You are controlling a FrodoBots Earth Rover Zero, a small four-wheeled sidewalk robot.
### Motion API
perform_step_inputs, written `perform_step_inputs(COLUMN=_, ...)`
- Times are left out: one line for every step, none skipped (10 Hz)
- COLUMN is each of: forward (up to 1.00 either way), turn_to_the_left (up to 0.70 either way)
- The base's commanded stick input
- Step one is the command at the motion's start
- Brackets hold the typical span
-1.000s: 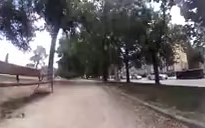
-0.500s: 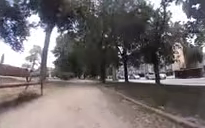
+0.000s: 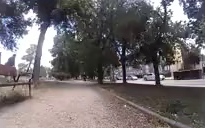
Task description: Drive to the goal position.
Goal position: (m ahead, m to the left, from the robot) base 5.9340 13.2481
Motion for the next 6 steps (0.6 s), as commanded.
perform_step_inputs(forward=0.0, turn_to_the_left=0.0)
perform_step_inputs(forward=0.13, turn_to_the_left=0.0)
perform_step_inputs(forward=0.66, turn_to_the_left=0.0)
perform_step_inputs(forward=0.73, turn_to_the_left=0.0)
perform_step_inputs(forward=0.76, turn_to_the_left=0.0)
perform_step_inputs(forward=0.76, turn_to_the_left=0.3)
